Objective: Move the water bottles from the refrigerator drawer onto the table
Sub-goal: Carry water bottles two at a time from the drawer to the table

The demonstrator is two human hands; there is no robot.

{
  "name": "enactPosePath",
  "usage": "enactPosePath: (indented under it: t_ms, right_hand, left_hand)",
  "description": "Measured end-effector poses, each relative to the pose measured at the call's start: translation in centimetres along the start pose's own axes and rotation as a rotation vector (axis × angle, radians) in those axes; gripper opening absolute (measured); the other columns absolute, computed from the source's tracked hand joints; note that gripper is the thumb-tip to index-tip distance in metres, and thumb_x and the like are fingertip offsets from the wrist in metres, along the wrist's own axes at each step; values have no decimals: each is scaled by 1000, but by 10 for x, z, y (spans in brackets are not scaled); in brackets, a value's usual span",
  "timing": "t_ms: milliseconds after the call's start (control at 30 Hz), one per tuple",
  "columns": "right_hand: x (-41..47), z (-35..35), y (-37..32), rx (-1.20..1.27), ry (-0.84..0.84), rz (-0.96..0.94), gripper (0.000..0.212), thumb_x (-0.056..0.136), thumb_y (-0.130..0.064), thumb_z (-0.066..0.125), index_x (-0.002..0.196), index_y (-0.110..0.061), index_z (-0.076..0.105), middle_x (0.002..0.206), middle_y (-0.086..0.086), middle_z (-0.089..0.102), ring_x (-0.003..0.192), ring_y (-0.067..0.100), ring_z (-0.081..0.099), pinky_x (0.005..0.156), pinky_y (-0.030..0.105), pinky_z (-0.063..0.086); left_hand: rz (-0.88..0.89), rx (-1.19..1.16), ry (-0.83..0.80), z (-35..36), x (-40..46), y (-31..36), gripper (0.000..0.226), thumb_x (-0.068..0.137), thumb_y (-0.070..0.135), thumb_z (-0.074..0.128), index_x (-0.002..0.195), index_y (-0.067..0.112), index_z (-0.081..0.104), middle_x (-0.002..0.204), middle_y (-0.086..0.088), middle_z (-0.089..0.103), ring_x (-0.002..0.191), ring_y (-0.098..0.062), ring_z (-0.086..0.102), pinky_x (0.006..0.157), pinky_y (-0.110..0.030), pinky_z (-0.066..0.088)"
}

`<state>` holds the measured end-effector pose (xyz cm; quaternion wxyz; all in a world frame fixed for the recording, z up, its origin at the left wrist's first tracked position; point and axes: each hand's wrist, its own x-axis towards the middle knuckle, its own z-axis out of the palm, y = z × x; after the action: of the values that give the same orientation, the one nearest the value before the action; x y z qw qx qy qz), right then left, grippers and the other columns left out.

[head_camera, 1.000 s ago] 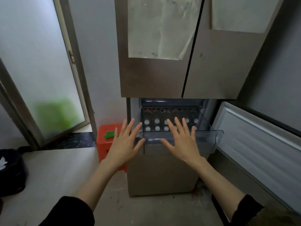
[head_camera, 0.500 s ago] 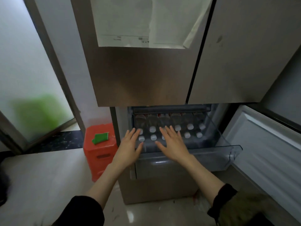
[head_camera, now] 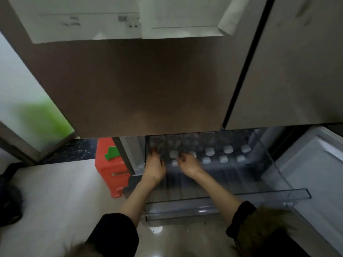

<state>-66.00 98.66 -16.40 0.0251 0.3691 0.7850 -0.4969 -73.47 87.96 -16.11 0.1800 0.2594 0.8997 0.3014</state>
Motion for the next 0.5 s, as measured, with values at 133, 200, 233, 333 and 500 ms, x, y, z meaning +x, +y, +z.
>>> enactPosePath:
  t_ms: [133, 200, 233, 333, 500]
  right_hand:
    - [22, 3, -7, 483, -61, 206, 22, 97, -20, 45, 108, -6, 58, 103, 12, 58, 84, 19, 56, 84, 35, 52]
    - [31, 8, -9, 590, -66, 235, 27, 96, -20, 49, 116, -4, 55, 105, 12, 59, 79, 17, 55, 81, 33, 51]
    - [33, 11, -11, 609, -51, 238, 25, 95, -18, 51, 114, -4, 55, 107, 13, 60, 80, 19, 56, 81, 34, 51]
    - [38, 13, -12, 640, -15, 228, 11, 93, -11, 51, 102, -7, 56, 107, 17, 62, 87, 25, 62, 83, 37, 53]
    - [24, 2, 5, 585, -56, 237, 12, 94, -10, 50, 103, -9, 57, 103, 17, 60, 86, 24, 57, 85, 38, 51]
  left_hand:
    - [-73, 38, -21, 16, 17, 5, 64, 89, -3, 44, 143, -5, 9, 148, -26, 21, 131, -38, 32, 105, -31, 26]
    - [-127, 42, 5, 21, 21, 8, 66, 90, -1, 46, 143, -8, 7, 148, -27, 20, 132, -37, 29, 106, -30, 25]
    - [-152, 44, 16, 25, 22, 9, 68, 90, 0, 46, 142, -9, 4, 148, -28, 19, 132, -37, 29, 106, -30, 25]
    - [-192, 37, 80, 32, 19, 14, 65, 89, 0, 48, 140, -10, 9, 141, -30, 27, 123, -38, 37, 100, -31, 31]
    - [-316, -157, 179, 41, 12, 25, 53, 82, -2, 57, 125, -3, 27, 126, -26, 39, 105, -42, 50, 84, -39, 44]
